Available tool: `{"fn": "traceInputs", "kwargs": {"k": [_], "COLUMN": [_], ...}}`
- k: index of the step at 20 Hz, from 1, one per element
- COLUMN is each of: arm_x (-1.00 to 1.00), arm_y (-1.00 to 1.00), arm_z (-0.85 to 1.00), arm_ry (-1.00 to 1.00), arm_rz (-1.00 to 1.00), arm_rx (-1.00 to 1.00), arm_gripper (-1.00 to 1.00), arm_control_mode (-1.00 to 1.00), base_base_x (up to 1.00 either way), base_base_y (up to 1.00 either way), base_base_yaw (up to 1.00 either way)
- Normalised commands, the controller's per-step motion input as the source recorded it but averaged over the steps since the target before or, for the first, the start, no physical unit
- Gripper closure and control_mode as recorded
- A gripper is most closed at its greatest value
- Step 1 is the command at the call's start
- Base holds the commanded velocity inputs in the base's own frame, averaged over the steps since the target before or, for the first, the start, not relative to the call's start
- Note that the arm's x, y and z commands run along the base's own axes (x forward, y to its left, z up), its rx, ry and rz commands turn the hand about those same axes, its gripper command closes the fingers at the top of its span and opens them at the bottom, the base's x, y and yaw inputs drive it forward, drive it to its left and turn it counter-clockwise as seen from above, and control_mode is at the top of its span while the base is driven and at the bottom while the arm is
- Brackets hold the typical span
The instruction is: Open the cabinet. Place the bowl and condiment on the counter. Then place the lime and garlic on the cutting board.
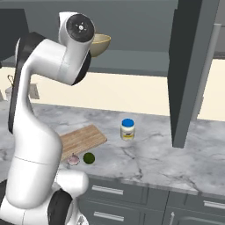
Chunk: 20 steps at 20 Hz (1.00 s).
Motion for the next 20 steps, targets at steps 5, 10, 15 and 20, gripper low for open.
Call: {"fn": "traceInputs", "kwargs": {"k": [5, 10, 15, 20], "arm_x": [0.26, 0.26, 0.4, 0.54], "arm_y": [0.04, 0.11, 0.12, 0.0], "arm_z": [-0.19, -0.33, -0.02, 0.0], "arm_ry": [-0.05, -0.07, -0.09, -0.01], "arm_rz": [0.0, -0.02, 0.0, 0.0], "arm_rx": [-0.16, -0.11, -0.08, -0.04], "arm_gripper": [-1.0, -1.0, -1.0, -1.0], "arm_control_mode": [-1.0, -1.0, -1.0, -1.0], "base_base_x": [0.0, 0.0, 0.0, 0.0], "base_base_y": [0.0, 0.0, 0.0, 0.0], "base_base_yaw": [0.0, 0.0, 0.0, 0.0]}}
